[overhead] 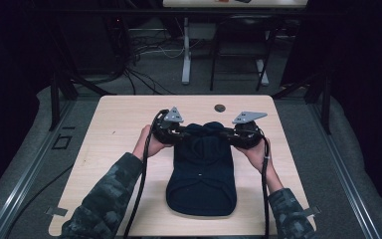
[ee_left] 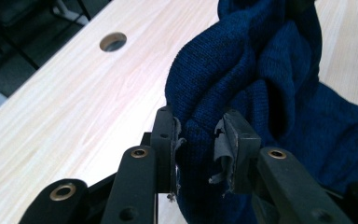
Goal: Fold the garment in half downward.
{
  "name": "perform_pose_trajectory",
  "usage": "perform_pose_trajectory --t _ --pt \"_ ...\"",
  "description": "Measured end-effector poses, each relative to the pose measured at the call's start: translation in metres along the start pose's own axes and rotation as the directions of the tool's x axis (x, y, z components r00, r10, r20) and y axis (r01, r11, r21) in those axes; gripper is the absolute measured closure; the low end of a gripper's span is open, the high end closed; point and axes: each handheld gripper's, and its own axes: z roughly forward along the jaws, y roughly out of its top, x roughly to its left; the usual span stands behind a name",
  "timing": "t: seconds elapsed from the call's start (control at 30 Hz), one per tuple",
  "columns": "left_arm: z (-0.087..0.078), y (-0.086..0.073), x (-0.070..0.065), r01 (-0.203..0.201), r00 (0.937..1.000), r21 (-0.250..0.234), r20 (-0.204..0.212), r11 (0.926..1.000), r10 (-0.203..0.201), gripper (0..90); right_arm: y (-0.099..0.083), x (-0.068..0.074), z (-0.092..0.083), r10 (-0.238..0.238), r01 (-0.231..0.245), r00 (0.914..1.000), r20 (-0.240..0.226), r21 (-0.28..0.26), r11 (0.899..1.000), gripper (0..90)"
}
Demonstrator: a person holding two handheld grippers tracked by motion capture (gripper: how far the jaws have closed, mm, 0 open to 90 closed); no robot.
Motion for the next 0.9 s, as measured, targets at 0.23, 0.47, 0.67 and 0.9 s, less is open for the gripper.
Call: perform_pose_trajectory --t 0.23,0.47,0.67,0.9 --pt "0.0 -0.001 -0.005 -0.045 0.9989 -0.019 -0.017 0.9988 0.045 70.6 -0.002 -0.006 0.004 0.054 -0.053 0.9981 -0.03 0.033 0.998 63.1" --pt "-0.003 0.0 -0.005 -0.066 0.9976 -0.03 -0.025 0.9974 0.065 71.0 0.001 -0.008 0.01 0.076 -0.076 0.9971 -0.002 0.034 0.997 56.6" --pt "-0.005 0.0 -0.005 -0.078 0.9963 -0.038 -0.038 0.9962 0.077 70.5 0.0 -0.008 0.01 0.068 -0.067 0.9976 -0.012 0.024 0.997 75.4" --pt "-0.001 -0.006 -0.003 -0.01 1.0 -0.017 -0.002 0.9998 0.01 59.8 -0.003 0.002 0.006 0.02 -0.02 0.9998 0.006 -0.034 0.999 78.9"
